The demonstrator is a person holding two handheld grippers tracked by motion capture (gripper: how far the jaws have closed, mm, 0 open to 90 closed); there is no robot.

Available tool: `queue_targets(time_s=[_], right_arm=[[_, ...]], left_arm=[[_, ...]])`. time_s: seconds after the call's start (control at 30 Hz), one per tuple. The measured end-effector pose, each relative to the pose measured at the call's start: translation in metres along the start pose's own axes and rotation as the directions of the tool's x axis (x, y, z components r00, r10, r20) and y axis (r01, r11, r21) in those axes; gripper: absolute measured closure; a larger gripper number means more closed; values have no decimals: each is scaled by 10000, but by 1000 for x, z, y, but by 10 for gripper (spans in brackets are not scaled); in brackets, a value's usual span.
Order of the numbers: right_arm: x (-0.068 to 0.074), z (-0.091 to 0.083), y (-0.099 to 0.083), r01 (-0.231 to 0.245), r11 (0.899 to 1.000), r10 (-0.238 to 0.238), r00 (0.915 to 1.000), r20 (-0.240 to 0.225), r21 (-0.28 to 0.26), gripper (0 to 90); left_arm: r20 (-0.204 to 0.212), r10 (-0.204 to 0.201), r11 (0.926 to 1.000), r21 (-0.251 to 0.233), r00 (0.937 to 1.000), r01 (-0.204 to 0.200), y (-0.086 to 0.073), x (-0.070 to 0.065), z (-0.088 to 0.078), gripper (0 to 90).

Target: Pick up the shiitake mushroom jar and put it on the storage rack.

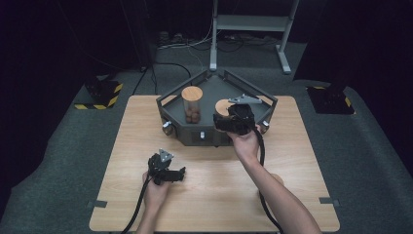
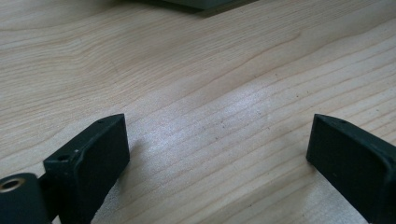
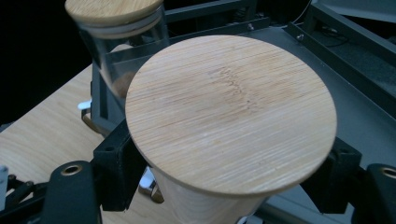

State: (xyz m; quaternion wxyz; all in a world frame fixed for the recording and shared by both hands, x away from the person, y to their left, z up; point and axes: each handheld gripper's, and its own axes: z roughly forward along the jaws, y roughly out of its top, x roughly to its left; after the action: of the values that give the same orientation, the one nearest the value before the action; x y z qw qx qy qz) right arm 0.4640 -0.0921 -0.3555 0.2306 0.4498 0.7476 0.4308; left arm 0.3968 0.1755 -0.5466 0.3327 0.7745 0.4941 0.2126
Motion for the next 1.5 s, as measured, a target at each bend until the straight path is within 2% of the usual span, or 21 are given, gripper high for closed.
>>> queue_targets(time_s=[0.37,0.73,0.97,1.5], right_arm=[[-9,24,10,-289,9991,277,9990,362,308,256],[-17,44,9,-593,9971,562,9964,642,472,256],[-21,52,10,-623,9974,590,9945,867,359,256],[-19,64,7,-463,9957,384,9945,971,797,256]], left_arm=[[12,-10,10000,-8,10000,10,0,0,0,60],[8,25,10000,-4,10000,-25,0,1,0,59],[10,17,10000,-5,10000,-17,0,0,0,59],[8,30,10000,-3,10000,-30,0,1,0,59]])
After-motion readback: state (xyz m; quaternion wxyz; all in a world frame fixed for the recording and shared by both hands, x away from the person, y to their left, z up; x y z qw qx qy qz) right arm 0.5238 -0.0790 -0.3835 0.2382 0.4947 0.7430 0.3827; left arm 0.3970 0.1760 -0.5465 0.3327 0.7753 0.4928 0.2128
